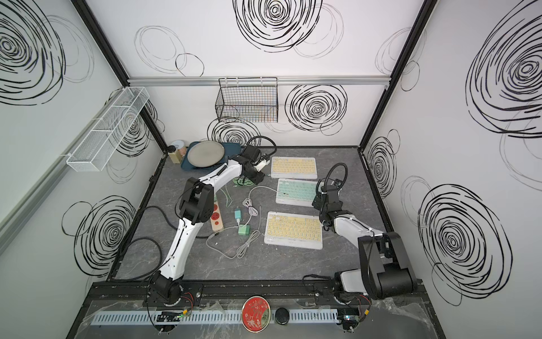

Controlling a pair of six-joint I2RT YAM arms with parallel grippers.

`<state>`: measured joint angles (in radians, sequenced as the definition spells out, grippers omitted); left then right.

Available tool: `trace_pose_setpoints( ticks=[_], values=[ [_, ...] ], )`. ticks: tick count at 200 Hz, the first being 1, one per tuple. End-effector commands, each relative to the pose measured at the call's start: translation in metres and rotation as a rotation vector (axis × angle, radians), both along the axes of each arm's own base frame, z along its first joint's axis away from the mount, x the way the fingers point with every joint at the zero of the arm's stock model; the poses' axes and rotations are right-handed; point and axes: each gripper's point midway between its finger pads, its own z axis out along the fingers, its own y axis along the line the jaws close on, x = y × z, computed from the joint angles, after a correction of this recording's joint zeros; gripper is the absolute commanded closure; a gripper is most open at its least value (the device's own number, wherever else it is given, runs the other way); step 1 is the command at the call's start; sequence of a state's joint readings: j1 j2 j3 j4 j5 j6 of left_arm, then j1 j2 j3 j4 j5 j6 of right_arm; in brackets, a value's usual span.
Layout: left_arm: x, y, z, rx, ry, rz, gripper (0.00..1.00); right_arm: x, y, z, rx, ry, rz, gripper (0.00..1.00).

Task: Unplug the wireless keyboard
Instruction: Pick up the keyboard from the center of the board.

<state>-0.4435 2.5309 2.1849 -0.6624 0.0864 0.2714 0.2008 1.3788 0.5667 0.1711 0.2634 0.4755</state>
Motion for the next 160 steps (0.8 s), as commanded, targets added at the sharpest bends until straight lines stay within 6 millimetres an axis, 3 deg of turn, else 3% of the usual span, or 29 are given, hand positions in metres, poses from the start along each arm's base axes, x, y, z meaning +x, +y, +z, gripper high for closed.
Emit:
trace_pose_setpoints(
  ticks=[1, 26, 143, 160],
  values=[
    [-0.001, 0.002, 0.001, -0.027, 0.035, 0.008, 0.49, 0.007, 0.001, 0.006, -0.006, -0.008, -0.012, 0.26],
    [-0.004, -0.001, -0.002, -0.041, 0.061, -0.002, 0.54, 0.006, 0.001, 0.007, -0.01, -0.011, -0.016, 0.26],
    [-0.011, 0.026, -0.036, 0.096, 0.13, 0.05, 0.75, 0.007, 0.004, 0.005, -0.033, 0.006, -0.015, 0.27],
    [-0.013, 0.024, -0.038, 0.093, 0.14, 0.044, 0.86, 0.006, 0.005, 0.007, -0.043, 0.0, -0.017, 0.27]
  ],
)
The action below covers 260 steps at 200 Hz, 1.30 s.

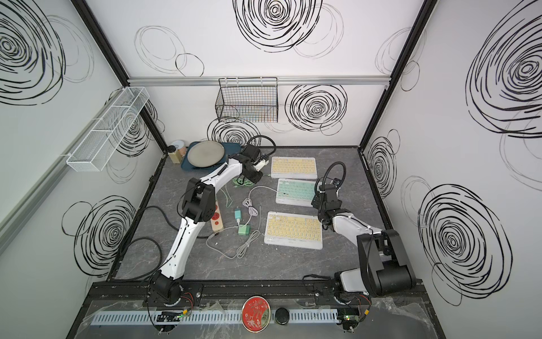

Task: Unplug the wireless keyboard
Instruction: Pick up the keyboard from the center of the board.

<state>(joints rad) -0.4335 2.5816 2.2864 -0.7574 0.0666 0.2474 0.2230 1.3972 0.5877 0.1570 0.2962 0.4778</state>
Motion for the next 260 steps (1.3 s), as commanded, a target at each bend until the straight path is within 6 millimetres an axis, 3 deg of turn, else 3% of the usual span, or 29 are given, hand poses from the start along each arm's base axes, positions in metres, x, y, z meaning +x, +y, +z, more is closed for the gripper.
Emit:
trace_pose_setpoints(
  ticks=[1, 29, 49, 96, 146, 184, 212, 260],
  values=[
    [-0.016, 0.015, -0.035, 0.065, 0.103, 0.003, 0.86, 0.003, 0.002, 0.006, -0.02, -0.008, -0.012, 0.27],
    [-0.014, 0.014, -0.027, 0.055, 0.093, 0.01, 0.98, 0.003, 0.002, 0.006, -0.024, -0.008, -0.013, 0.26],
    [-0.014, 0.008, -0.015, 0.024, 0.078, 0.008, 1.0, 0.004, 0.003, 0.007, -0.035, -0.007, -0.011, 0.27],
    [-0.017, -0.013, 0.042, -0.074, -0.013, -0.034, 1.0, -0.001, 0.011, 0.015, 0.004, -0.029, 0.012, 0.27],
    [-0.029, -0.022, 0.094, -0.159, -0.129, -0.04, 1.0, -0.005, 0.063, 0.027, 0.223, -0.084, 0.127, 0.28],
    [-0.037, -0.029, 0.099, -0.138, -0.153, -0.064, 1.0, -0.005, 0.104, 0.036, 0.45, -0.133, 0.17, 0.25],
    [-0.038, -0.029, 0.103, -0.137, -0.159, -0.064, 1.0, -0.004, 0.116, 0.038, 0.635, -0.167, 0.14, 0.16],
    [-0.044, -0.036, 0.107, -0.14, -0.168, -0.087, 1.0, 0.01, 0.136, 0.038, 0.856, -0.191, 0.126, 0.15]
  ],
)
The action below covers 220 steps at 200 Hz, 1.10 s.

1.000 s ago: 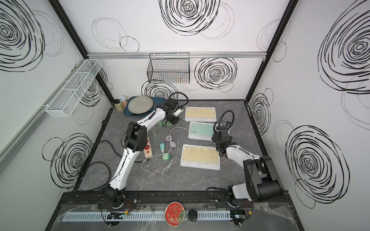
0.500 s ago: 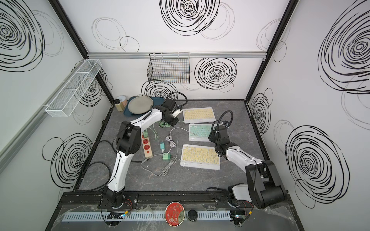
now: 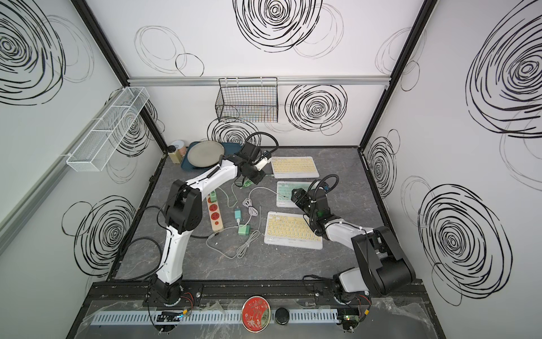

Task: Unplug the wireless keyboard
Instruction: Pick up the keyboard from the center of the board.

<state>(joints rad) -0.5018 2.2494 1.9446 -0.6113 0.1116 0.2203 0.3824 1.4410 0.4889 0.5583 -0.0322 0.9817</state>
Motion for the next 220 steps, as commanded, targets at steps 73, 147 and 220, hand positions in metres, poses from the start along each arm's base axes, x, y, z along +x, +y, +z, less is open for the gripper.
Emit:
trace_pose_setpoints(
  ticks=[73, 147, 220],
  values=[
    [0.008, -0.008, 0.031, -0.04, -0.083, -0.012, 1.0, 0.045, 0.033, 0.004, 0.323, -0.026, -0.038, 0.13],
    [0.003, -0.013, 0.036, -0.041, -0.082, -0.028, 1.0, 0.071, 0.058, -0.001, 0.46, -0.056, 0.002, 0.14],
    [-0.001, -0.02, 0.047, -0.058, -0.097, -0.045, 1.0, 0.111, 0.078, -0.004, 0.498, -0.073, 0.009, 0.15]
  ],
)
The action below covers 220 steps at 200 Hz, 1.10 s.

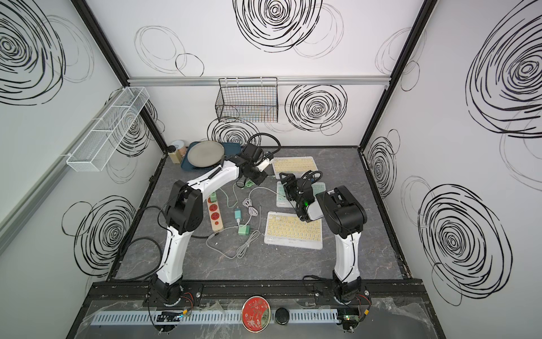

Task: Unplug the wireless keyboard
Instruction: Pick up the keyboard from the center of the board.

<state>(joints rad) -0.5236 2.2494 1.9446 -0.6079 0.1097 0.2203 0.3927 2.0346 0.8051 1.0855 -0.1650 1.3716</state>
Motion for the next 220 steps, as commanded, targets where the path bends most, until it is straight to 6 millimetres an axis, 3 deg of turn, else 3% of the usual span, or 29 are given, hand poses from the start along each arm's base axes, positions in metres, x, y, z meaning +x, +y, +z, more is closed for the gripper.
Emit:
trace_pose_setpoints(
  ticks=[1, 38, 109, 199, 220],
  values=[
    [0.004, -0.009, 0.047, -0.058, -0.094, -0.025, 1.0, 0.012, 0.008, 0.01, 0.04, -0.036, 0.002, 0.15],
    [0.002, -0.009, 0.051, -0.06, -0.096, -0.028, 1.0, 0.024, 0.005, -0.002, 0.062, -0.021, -0.018, 0.17],
    [-0.004, -0.01, 0.055, -0.062, -0.102, -0.038, 1.0, 0.048, 0.004, 0.0, 0.082, -0.051, -0.045, 0.27],
    [-0.007, -0.007, 0.053, -0.057, -0.102, -0.036, 1.0, 0.071, -0.029, -0.001, 0.177, -0.076, -0.133, 0.29],
    [-0.008, -0.007, 0.054, -0.058, -0.104, -0.038, 1.0, 0.075, -0.033, 0.001, 0.188, -0.089, -0.14, 0.38]
  ],
)
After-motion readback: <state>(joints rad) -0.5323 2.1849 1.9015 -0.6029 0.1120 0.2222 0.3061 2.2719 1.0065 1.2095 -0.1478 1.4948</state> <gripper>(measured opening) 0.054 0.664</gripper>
